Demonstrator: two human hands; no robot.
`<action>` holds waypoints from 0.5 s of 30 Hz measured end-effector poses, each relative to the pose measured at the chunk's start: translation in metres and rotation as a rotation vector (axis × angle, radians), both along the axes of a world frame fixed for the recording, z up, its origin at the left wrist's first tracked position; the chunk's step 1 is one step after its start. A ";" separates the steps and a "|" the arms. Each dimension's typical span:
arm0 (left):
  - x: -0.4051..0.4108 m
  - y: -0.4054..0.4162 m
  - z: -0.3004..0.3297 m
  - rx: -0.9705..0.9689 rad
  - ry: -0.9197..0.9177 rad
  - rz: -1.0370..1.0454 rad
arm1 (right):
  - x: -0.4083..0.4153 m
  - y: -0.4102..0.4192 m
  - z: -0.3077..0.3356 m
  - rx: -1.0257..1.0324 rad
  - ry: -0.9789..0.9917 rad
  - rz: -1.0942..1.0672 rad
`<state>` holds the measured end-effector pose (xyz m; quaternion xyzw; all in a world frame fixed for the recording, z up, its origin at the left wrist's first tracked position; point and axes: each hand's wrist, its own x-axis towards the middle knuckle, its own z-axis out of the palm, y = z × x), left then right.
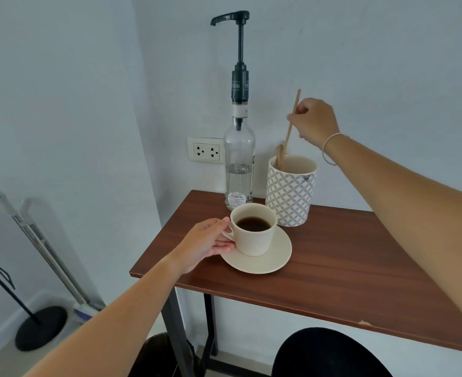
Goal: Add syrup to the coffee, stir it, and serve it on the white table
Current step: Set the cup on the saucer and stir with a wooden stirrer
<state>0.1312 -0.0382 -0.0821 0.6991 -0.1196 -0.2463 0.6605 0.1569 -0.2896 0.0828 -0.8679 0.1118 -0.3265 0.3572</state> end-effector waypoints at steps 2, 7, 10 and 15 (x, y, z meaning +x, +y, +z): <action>0.000 0.000 0.000 -0.001 0.000 -0.005 | -0.006 0.008 0.017 -0.004 -0.068 0.031; -0.001 0.000 0.002 -0.014 -0.001 -0.022 | -0.022 0.033 0.041 -0.004 -0.188 0.149; -0.001 0.001 0.002 -0.012 0.001 -0.025 | -0.032 0.048 0.039 -0.018 -0.143 0.250; -0.002 0.000 0.004 -0.015 0.012 -0.023 | -0.043 0.067 0.002 -0.127 0.023 0.359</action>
